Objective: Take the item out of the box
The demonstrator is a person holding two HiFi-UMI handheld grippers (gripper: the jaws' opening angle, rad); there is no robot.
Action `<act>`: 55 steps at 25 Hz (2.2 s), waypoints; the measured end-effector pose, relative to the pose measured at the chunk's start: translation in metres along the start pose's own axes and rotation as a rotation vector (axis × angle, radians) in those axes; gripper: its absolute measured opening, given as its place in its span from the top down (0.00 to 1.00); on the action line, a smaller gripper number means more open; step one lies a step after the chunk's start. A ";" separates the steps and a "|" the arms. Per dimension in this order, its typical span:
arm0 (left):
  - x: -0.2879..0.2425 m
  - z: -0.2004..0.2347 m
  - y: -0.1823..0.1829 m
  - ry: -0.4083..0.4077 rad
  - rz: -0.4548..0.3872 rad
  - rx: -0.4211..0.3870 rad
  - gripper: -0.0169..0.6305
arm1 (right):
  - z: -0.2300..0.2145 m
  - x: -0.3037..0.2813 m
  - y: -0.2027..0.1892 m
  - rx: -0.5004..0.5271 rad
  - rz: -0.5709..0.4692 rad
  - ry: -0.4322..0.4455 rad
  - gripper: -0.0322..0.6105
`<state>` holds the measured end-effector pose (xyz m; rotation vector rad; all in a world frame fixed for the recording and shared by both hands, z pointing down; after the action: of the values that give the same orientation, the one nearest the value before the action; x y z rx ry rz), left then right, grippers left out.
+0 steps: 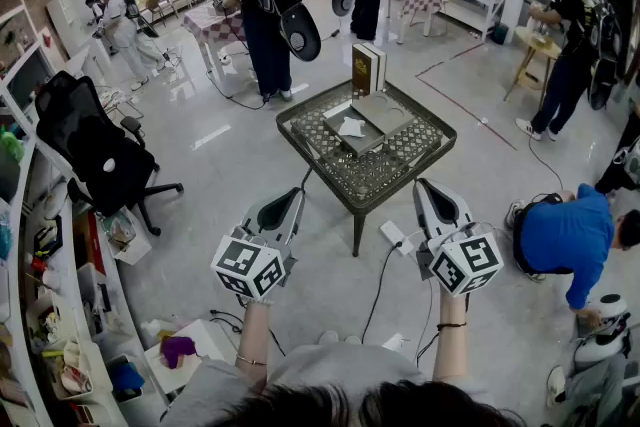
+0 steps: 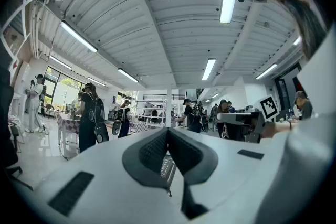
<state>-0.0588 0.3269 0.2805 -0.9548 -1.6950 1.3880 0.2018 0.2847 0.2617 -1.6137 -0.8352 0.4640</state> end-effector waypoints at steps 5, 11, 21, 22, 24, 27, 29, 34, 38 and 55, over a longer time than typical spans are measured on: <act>0.001 -0.001 0.002 0.007 -0.001 0.001 0.95 | 0.000 0.001 0.003 0.005 -0.002 0.006 0.92; 0.002 -0.009 0.002 0.019 0.011 -0.002 0.95 | -0.003 0.003 0.003 0.046 0.006 0.028 0.92; 0.008 -0.012 -0.017 0.060 0.065 0.039 0.95 | -0.009 -0.010 -0.011 0.014 0.052 0.059 0.92; 0.006 -0.011 -0.018 0.062 0.069 0.043 0.95 | -0.011 -0.012 -0.013 0.010 0.059 0.057 0.92; 0.001 -0.007 -0.020 0.062 0.074 0.050 0.95 | -0.017 -0.019 -0.016 0.002 0.071 0.051 0.92; -0.007 0.002 -0.026 0.057 0.081 0.053 0.95 | -0.023 -0.032 -0.019 -0.011 0.074 0.042 0.92; -0.013 0.011 -0.032 0.052 0.086 0.060 0.95 | -0.027 -0.042 -0.024 -0.014 0.077 0.034 0.92; -0.039 0.038 -0.044 0.045 0.088 0.072 0.95 | -0.045 -0.072 -0.032 -0.026 0.088 0.012 0.92; -0.064 0.064 -0.052 0.024 0.091 0.080 0.95 | -0.058 -0.102 -0.035 -0.033 0.089 -0.010 0.92; -0.153 0.160 -0.081 -0.077 0.088 0.088 0.95 | -0.095 -0.206 -0.055 -0.042 0.090 -0.100 0.92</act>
<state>-0.1387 0.1097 0.3246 -0.9462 -1.6504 1.5624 0.1173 0.0714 0.3051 -1.6826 -0.8544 0.5980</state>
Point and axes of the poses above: the fingertips, and each gripper's own axes: x backward along the fingers, z to its left, y out of its top, the point moved 5 cm from there along x, backward along the fingers, and after that the axes turned 11 degrees about -x, right-handed, at the moved point
